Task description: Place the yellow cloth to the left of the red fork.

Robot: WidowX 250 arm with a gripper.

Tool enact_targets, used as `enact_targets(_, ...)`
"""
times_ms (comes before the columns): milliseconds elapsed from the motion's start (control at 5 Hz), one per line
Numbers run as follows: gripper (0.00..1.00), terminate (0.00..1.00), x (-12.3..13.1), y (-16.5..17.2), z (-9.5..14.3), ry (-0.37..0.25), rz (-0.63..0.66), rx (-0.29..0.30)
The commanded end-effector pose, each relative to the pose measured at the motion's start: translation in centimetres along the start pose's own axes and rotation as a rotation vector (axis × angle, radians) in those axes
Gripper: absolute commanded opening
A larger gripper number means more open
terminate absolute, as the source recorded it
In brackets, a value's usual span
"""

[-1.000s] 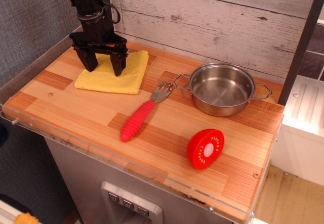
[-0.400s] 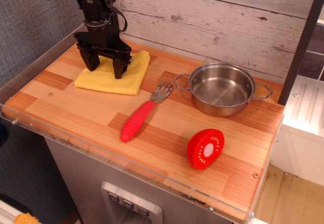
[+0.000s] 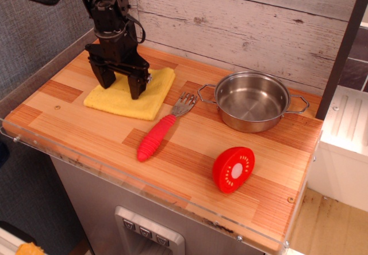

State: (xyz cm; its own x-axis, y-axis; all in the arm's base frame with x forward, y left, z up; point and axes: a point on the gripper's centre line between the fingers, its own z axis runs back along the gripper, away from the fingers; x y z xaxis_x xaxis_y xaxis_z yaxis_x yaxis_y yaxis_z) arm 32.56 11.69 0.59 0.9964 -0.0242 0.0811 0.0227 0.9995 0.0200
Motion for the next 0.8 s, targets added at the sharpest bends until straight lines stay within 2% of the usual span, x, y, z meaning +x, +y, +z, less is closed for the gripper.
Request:
enact_targets(0, 1.0, 0.0, -4.2, 1.7, 0.3, 0.026, -0.165, -0.019)
enact_targets(200, 1.0, 0.0, -5.7, 1.5, 0.0, 0.038, -0.221, 0.014)
enact_targets(600, 1.0, 0.0, -8.6, 0.7, 0.1, 0.054, -0.178, 0.05)
